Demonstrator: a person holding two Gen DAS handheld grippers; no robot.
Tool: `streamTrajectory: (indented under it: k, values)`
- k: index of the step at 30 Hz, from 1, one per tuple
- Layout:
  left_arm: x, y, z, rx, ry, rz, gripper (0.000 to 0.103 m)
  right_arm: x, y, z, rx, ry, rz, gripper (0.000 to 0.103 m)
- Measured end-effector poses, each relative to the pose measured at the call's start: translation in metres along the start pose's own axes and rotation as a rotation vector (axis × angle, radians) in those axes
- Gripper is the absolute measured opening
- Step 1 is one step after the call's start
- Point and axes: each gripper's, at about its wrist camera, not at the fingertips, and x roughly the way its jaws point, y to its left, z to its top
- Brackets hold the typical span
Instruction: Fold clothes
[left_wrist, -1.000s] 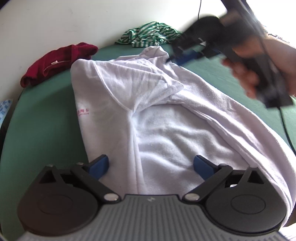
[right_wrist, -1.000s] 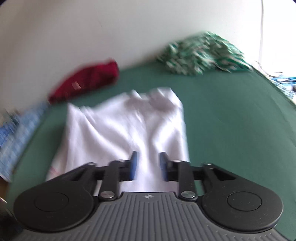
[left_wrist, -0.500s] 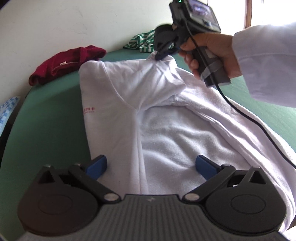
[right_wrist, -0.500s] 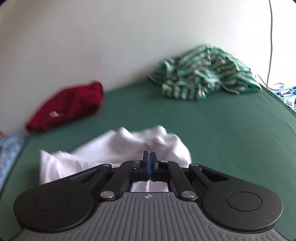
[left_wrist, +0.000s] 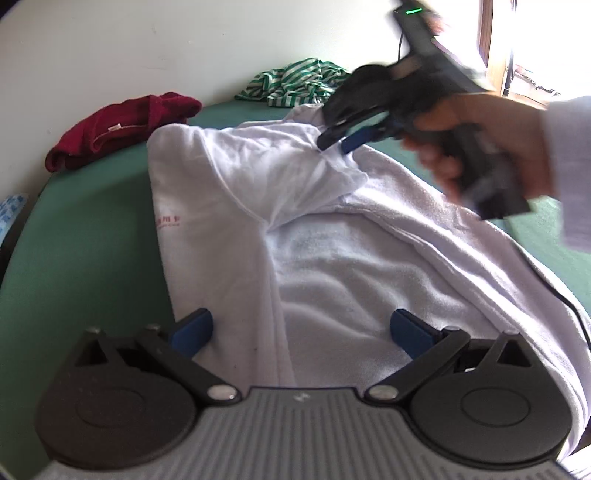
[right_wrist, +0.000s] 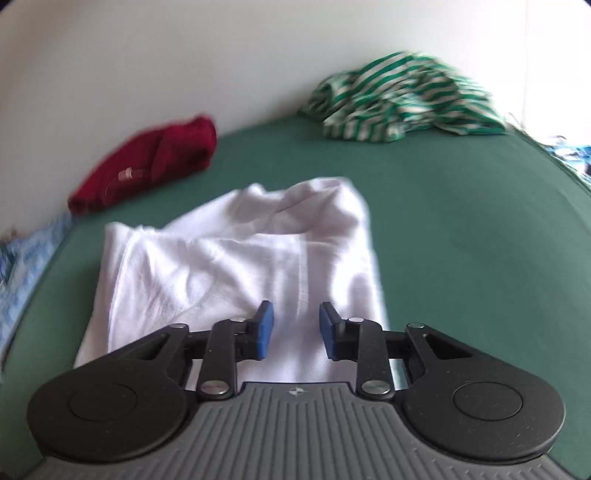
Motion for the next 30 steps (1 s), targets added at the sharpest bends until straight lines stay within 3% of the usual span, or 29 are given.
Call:
streamTrajectory:
  k: [2, 6, 7, 8, 9, 11, 14, 16, 17, 22, 27, 30]
  values:
    - [0.0, 0.0, 0.0, 0.0, -0.001, -0.001, 0.102, -0.019, -0.001, -0.008, 0.026, 0.011, 0.117, 0.03]
    - [-0.002, -0.001, 0.0, 0.002, 0.0, 0.007, 0.102, -0.024, -0.006, -0.018, 0.028, 0.052, 0.095, 0.03]
    - [-0.007, -0.002, 0.0, -0.001, -0.007, 0.021, 0.102, -0.025, -0.007, -0.02, 0.028, 0.062, 0.089, 0.006]
    - [-0.013, -0.003, 0.0, -0.004, -0.016, 0.036, 0.099, -0.026, -0.008, -0.022, 0.029, 0.073, 0.083, 0.0]
    - [-0.022, -0.002, -0.002, -0.028, -0.027, 0.048, 0.1, -0.027, -0.01, -0.025, 0.029, 0.083, 0.077, 0.0]
    - [-0.044, 0.002, -0.007, -0.088, -0.051, 0.071, 0.101, -0.031, -0.01, -0.029, 0.025, 0.097, 0.094, 0.016]
    - [-0.077, 0.011, -0.026, -0.204, -0.041, 0.159, 0.1, -0.042, -0.002, -0.033, -0.02, 0.082, 0.262, 0.019]
    - [-0.099, 0.014, -0.041, -0.284, -0.017, 0.257, 0.096, -0.039, -0.002, -0.039, -0.076, 0.091, 0.28, 0.021]
    - [-0.111, 0.012, -0.05, -0.32, -0.008, 0.293, 0.094, -0.037, -0.001, -0.042, -0.104, 0.096, 0.289, 0.017]
    - [-0.157, -0.012, -0.09, -0.48, 0.048, 0.444, 0.09, -0.035, -0.002, -0.057, -0.232, 0.09, 0.336, 0.019]
    - [-0.169, -0.054, -0.111, -0.478, 0.075, 0.477, 0.085, -0.039, -0.006, -0.067, -0.236, 0.017, 0.374, 0.023]
    - [-0.169, -0.066, -0.12, -0.45, 0.102, 0.503, 0.085, -0.038, -0.005, -0.066, -0.225, 0.022, 0.413, 0.035]
